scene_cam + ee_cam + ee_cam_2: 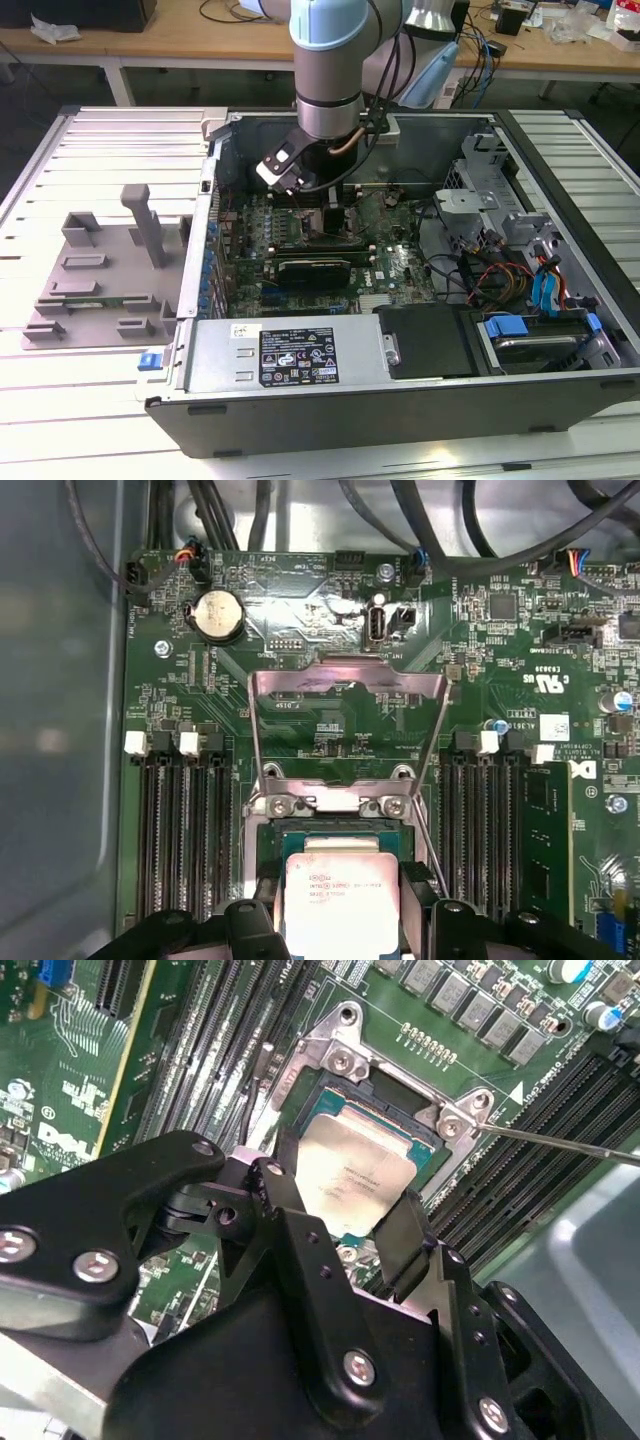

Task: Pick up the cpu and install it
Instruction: 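Place the cpu into insertion slot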

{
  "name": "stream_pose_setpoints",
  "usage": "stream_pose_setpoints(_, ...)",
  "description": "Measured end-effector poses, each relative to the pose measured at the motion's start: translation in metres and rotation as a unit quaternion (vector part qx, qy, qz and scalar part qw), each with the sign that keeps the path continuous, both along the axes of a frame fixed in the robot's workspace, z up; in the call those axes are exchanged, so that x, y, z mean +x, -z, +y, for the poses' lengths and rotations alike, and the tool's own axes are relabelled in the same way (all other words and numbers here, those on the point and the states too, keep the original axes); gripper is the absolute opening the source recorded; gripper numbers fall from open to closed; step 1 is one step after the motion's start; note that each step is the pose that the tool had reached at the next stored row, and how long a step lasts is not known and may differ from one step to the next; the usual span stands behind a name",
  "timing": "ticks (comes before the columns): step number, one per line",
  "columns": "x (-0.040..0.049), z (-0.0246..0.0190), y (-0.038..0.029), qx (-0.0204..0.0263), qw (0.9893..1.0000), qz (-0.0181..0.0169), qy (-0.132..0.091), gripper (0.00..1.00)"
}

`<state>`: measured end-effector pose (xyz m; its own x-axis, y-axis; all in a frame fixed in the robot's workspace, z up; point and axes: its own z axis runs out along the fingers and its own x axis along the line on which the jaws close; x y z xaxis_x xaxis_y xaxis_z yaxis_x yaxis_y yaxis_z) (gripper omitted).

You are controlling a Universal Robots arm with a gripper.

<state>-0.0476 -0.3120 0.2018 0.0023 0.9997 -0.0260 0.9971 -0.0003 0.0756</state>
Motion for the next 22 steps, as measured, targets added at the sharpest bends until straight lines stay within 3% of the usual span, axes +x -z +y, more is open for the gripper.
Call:
stream_pose_setpoints(7,-0.0001,0.0006,0.0046,0.0054,1.0,0.0001,0.005,0.55)
stream_pose_setpoints(22,0.0001,0.0005,0.005,0.0055,1.0,0.0001,-0.002,0.55)
